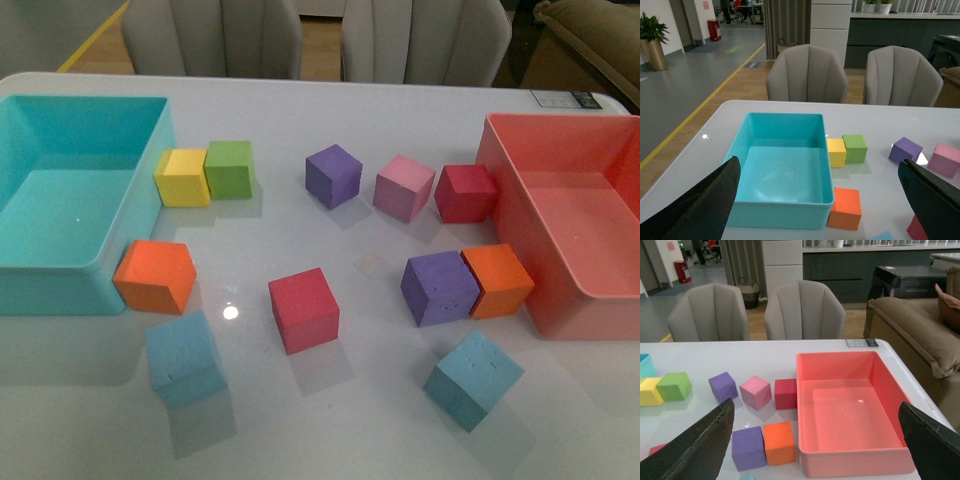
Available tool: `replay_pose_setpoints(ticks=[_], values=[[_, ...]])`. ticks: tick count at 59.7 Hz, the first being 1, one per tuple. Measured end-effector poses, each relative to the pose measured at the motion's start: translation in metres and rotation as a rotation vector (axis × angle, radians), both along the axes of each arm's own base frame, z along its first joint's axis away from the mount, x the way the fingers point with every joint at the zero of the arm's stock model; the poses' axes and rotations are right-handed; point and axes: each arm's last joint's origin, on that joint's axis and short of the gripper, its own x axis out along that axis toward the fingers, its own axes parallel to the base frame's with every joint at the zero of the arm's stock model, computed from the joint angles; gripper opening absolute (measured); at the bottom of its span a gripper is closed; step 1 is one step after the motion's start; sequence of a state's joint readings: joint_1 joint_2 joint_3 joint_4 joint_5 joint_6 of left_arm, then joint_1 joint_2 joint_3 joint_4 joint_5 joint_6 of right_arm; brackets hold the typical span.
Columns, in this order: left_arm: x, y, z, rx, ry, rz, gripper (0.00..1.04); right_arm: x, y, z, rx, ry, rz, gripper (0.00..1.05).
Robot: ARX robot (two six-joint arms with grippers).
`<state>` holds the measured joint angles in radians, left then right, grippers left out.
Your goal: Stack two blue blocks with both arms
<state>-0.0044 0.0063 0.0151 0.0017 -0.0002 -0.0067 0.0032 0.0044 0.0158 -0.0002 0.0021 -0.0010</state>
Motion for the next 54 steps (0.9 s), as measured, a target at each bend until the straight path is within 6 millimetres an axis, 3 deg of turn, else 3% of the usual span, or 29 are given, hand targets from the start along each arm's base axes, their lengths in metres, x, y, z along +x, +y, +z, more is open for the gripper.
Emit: replay_pose_setpoints(ticks=[50,54], values=[[0.0,0.0,0.0,0.0,0.0,0.0,0.96,0.0001,0.0001,0.0,-0.003,0.003,0.005,0.96],[0.0,0.0,0.0,0.0,0.0,0.0,0.96,0.0016,-0.0005,-0.0013,-0.073,0.233,0.135,0.96]])
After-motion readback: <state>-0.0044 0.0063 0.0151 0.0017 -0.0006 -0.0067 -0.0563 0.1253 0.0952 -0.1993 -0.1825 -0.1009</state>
